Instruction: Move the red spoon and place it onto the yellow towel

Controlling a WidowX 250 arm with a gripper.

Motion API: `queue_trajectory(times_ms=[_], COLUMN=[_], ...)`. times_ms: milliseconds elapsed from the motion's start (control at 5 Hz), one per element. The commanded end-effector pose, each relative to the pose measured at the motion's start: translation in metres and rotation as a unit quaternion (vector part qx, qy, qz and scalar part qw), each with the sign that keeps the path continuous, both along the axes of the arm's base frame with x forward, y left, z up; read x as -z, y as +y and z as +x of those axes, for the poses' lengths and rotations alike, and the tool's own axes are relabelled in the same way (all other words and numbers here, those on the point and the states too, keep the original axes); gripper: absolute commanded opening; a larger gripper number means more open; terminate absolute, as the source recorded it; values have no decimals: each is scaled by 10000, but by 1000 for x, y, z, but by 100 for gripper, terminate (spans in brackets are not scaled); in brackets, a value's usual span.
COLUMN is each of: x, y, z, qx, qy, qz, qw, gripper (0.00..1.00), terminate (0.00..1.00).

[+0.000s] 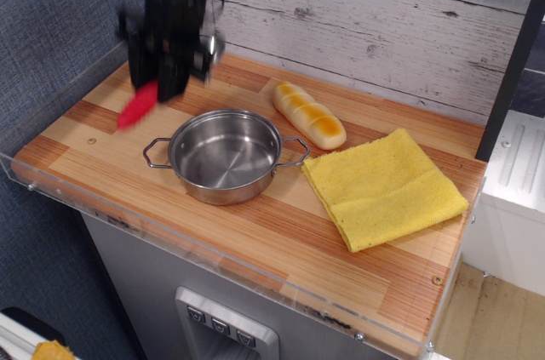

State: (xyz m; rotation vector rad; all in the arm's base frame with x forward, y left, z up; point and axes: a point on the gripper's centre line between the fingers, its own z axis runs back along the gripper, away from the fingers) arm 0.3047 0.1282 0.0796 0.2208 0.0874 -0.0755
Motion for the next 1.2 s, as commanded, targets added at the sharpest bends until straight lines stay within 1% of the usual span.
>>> queue_trajectory(times_ms=[0, 200, 400, 600, 800, 1000], x=[-99, -85, -65, -51, -44, -37], y=[-33, -53, -80, -109, -138, -171], z=[-13, 2, 11, 17, 19, 12], qx=[917, 1691, 2294, 2986, 3539, 3950], qy=[-1686, -1385, -1111, -987, -888, -742], qz=[604, 516, 445, 311, 299, 309], qw=[9795, 9745, 9659, 9488, 9306, 9152], gripper=[0, 0, 0, 0, 0, 0], terminate=[0, 0, 0, 0, 0, 0])
